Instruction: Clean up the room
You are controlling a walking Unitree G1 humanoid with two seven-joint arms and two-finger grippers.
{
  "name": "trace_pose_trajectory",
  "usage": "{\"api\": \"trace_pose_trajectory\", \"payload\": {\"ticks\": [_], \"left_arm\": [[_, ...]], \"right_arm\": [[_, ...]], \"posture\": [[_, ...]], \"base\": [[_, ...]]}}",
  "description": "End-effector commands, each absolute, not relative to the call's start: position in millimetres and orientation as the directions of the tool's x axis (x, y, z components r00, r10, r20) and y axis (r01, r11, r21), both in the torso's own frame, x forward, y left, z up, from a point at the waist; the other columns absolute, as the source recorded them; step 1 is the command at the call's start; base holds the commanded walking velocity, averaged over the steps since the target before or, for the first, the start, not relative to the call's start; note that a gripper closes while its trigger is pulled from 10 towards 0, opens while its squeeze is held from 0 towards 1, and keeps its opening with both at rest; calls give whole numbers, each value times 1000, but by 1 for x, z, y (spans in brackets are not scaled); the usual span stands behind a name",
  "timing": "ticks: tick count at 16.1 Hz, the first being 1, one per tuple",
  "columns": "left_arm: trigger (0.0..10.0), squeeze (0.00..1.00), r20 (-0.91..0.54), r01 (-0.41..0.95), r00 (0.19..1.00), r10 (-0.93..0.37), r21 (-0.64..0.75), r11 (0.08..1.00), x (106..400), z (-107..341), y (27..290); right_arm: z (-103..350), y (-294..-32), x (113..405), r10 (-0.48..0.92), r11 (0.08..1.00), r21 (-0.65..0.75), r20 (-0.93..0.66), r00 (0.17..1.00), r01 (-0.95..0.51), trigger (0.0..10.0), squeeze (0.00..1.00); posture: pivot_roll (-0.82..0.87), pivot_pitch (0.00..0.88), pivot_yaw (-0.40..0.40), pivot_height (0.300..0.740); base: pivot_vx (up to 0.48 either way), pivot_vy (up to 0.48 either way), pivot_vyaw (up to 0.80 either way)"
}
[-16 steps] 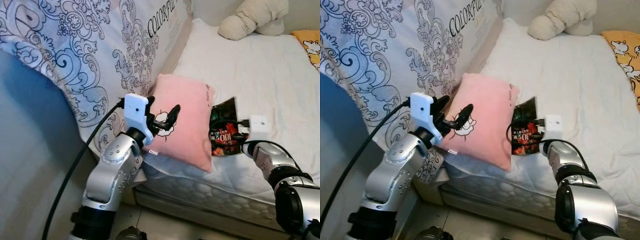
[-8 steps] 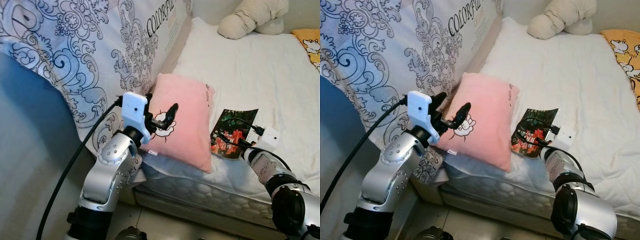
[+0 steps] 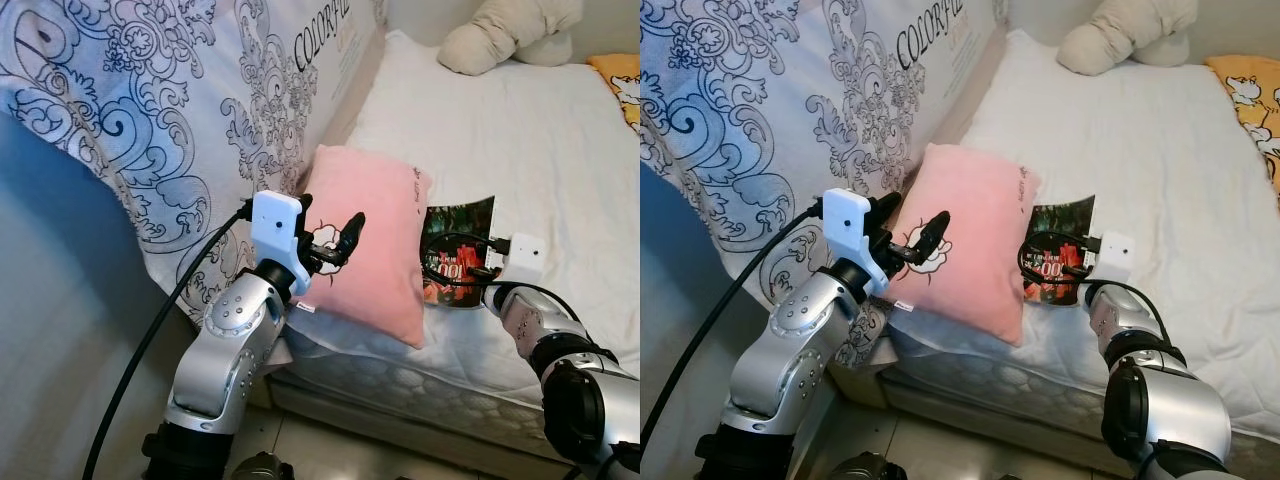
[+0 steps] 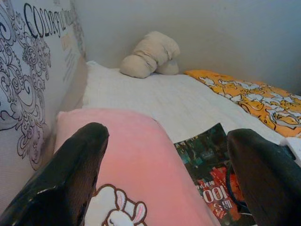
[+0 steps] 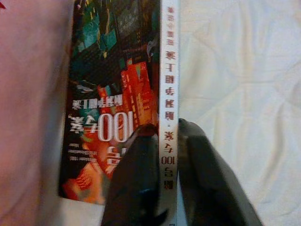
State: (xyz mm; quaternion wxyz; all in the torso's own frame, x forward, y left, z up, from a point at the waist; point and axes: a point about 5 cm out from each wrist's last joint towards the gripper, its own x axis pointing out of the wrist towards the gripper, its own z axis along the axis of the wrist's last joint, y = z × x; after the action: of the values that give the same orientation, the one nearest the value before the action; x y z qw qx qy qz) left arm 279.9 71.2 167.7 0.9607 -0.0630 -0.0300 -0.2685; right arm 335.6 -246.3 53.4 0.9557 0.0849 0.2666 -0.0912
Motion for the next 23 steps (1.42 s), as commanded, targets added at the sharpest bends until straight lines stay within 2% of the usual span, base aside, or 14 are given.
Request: {"api": "trace_pose_trajectory", "payload": {"ticks": [1,5,9,10,12,13,19,21,22,23], "left_arm": [[10000,0,91,518,855,-511,-100,849,278,168,71],[10000,0,50,537,844,-535,-100,838,274,159,69],[10000,0,-41,599,797,-602,-67,798,260,139,70],[10000,0,-32,601,796,-605,-78,795,260,141,65],[10000,0,-18,616,785,-619,-83,784,257,142,59],[10000,0,-31,627,777,-629,-65,777,253,138,61],[10000,0,-40,651,758,-651,-18,759,257,137,63],[10000,0,-21,616,788,-615,16,788,261,138,70],[10000,0,-20,578,816,-577,39,815,265,136,79],[10000,0,-6,530,848,-531,40,847,271,137,89]], "right_arm": [[65,-251,342,-148,972,88,-486,861,217,10000,1000],[73,-254,345,-157,986,-23,-426,891,162,10000,1000],[66,-254,340,-100,988,65,-428,898,140,10000,1000],[65,-258,338,-92,992,35,-434,896,119,10000,1000],[71,-270,336,-106,989,-135,-410,906,54,10000,1000],[73,-276,335,-104,988,-146,-399,911,49,10000,1000],[66,-286,324,-81,994,-101,-418,905,43,10000,1000],[84,-291,330,-117,979,-193,-277,954,64,10000,1000],[89,-297,325,-218,953,-249,-166,962,173,10000,906],[87,-300,313,-315,928,-228,-58,947,295,10000,0]], "posture": [[229,16,-29,736],[211,9,-28,736],[190,5,-14,736],[192,3,-16,736],[185,0,-19,736],[174,0,-17,736],[158,0,-1,736],[167,0,-24,736],[164,0,-29,736],[159,0,-41,736]], "base": [[0,0,0],[0,0,0],[0,0,0],[0,0,0],[0,0,0],[0,0,0],[0,0,0],[0,0,0],[0,0,0],[0,0,0]]}}
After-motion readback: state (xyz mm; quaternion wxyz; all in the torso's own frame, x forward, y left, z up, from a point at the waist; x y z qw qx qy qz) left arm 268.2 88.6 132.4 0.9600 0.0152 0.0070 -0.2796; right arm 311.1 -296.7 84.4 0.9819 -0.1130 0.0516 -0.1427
